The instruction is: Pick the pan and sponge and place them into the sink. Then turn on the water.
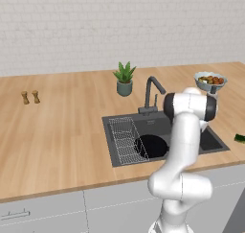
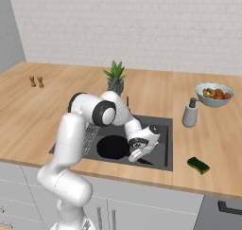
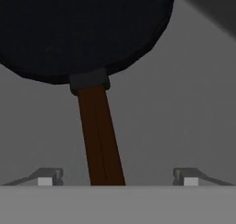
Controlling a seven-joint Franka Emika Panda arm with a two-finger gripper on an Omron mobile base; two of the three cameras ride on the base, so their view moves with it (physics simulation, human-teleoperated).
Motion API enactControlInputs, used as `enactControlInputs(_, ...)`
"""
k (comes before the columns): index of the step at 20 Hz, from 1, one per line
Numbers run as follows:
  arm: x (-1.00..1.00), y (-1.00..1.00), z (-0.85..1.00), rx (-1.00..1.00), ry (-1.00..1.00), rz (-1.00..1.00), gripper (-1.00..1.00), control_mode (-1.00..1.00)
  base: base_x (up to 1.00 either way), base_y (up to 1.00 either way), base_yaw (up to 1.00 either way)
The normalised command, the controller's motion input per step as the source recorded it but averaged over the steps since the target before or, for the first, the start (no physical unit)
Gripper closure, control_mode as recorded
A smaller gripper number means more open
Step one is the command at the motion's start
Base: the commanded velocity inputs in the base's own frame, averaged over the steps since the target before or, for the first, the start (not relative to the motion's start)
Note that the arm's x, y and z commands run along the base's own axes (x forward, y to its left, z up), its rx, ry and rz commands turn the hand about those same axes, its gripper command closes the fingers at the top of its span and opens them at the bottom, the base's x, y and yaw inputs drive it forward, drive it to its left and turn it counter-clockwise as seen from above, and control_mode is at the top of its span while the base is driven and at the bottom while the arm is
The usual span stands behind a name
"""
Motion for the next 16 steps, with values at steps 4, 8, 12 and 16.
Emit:
enactControlInputs(4,0.0,0.0,0.62,0.0,-0.06,-0.07,-1.0,-1.0,0.0,0.0,0.0)
enactControlInputs(8,0.0,0.0,0.86,0.0,0.0,-0.08,-1.0,-1.0,0.0,0.0,0.0)
enactControlInputs(12,0.0,0.0,0.98,0.0,0.0,-0.17,-1.0,-1.0,0.0,0.0,0.0)
enactControlInputs(16,-0.1,0.0,1.0,0.0,0.0,-0.14,-1.0,-1.0,0.0,0.0,0.0)
